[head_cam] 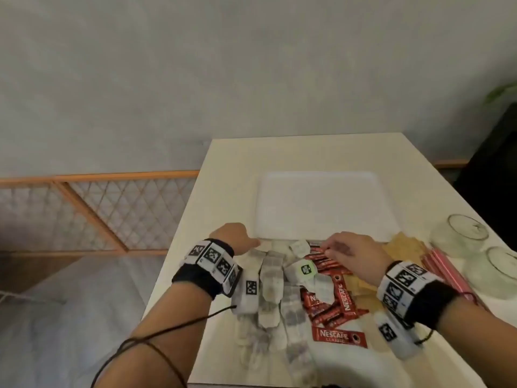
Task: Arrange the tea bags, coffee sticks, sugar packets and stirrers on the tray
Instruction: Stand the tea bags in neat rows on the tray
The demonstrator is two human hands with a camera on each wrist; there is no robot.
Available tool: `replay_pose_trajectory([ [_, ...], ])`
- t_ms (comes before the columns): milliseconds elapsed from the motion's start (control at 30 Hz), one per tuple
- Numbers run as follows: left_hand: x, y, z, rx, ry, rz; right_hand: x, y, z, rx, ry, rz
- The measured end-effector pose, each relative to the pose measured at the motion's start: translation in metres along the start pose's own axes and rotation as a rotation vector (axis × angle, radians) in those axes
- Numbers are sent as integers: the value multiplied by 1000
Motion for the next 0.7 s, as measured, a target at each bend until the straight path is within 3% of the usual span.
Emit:
replay_pose_trajectory([
  [100, -6, 15, 2, 13, -67, -63, -11, 10, -6, 13, 27, -33],
  [400, -13, 44, 15, 71, -22, 111, -22, 24, -12, -4, 29, -78],
  [567, -4, 39, 30, 224, 188, 133, -26, 23, -4, -127, 23, 9],
  [700, 9, 21, 54, 350, 453, 101, -31, 16, -9, -146, -50, -36],
])
Point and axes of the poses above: each hand's wrist, its own x-axis away from the middle knuckle, its own y-axis out of the palm, z = x × y, the point moved 2 cm from there along -x, towards the middle knuckle, and after that the axes turned 11 degrees about -y, right-handed, at the moved point
